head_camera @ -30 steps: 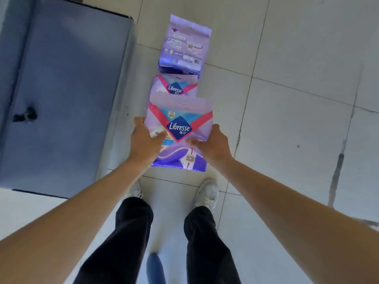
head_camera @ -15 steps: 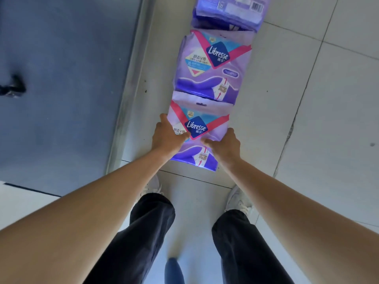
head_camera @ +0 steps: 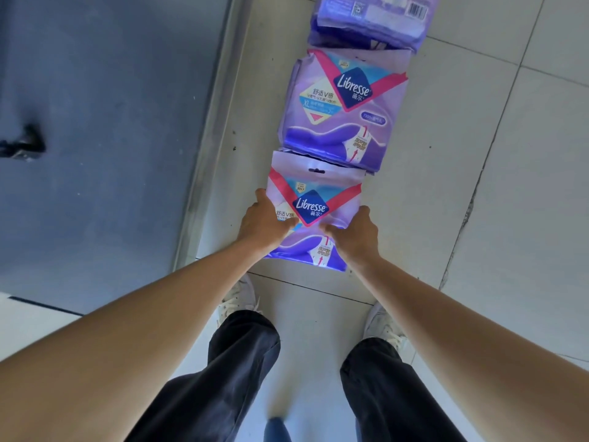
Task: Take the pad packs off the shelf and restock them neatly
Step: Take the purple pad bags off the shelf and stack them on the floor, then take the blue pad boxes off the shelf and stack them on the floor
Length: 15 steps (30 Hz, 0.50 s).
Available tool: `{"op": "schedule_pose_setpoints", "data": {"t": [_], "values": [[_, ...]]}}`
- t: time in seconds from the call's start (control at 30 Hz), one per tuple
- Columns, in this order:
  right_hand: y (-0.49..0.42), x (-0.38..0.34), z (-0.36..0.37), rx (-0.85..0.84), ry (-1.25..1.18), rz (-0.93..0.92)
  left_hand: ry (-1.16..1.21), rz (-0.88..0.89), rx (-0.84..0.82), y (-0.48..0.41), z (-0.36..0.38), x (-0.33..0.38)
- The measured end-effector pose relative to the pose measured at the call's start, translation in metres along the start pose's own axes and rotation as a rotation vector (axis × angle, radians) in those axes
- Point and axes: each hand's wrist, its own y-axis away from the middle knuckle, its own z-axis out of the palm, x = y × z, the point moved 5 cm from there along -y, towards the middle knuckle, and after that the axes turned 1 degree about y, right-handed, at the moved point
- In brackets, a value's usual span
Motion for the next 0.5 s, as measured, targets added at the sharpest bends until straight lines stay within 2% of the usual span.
{"op": "schedule_pose_setpoints", "data": {"t": [0.2,0.33,0.5], "values": [[0.017,-0.016,-0.017,0.032,0.11,-0.04,-0.154,-0.048,0.069,0.017,-0.025,0.019],[0.047,-0.05,-0.053,0.045,0.299,-0.212,-0.176,0.036,0.133,0.051,-0.057,0.053],[0.11,-0.123,-0.123,0.036,0.47,-0.47,-0.222,0.165,0.139,0.122,-0.109,0.117]]}}
